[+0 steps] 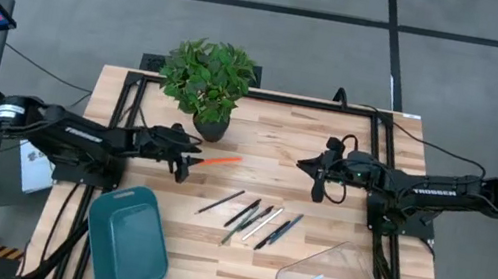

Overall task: Sort pens & pencils
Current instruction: Put the orange pencil into the blue bin

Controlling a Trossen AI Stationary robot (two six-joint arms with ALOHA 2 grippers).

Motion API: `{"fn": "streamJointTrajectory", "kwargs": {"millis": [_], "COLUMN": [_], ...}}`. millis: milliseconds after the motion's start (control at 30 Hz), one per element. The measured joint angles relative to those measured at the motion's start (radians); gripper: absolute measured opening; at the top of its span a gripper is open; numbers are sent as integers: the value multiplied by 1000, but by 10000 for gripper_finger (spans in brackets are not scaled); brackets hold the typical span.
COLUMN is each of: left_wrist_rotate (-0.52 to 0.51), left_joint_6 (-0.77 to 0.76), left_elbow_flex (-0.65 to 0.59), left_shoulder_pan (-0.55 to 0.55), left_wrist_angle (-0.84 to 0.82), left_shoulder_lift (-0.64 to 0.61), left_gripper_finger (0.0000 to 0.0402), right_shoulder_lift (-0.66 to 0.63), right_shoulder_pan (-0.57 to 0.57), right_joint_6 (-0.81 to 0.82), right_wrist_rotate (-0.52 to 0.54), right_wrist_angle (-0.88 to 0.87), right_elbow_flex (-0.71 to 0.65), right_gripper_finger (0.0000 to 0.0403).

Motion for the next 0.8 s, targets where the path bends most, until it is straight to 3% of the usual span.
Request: {"fn": "streamJointTrajectory", "kwargs": {"millis": [233,533,800], "left_wrist_rotate": [28,47,-1], "left_joint_6": [6,25,41], "left_elbow_flex": [1,1,1], "left_shoulder_pan": [0,0,0], "left_wrist_angle": [238,262,300], "left_shoulder_lift": [169,280,291], "left_gripper_finger": [149,149,149], "right_shoulder_lift": [0,0,0], "right_shoulder_pan": [0,0,0], "right_joint_6": [12,16,18], "right_wrist_rotate": [0,0,0], "right_wrist_angle": [-1,-7,-6], "right_elbow_flex": [0,0,0], "right_gripper_finger": [66,66,66]}}
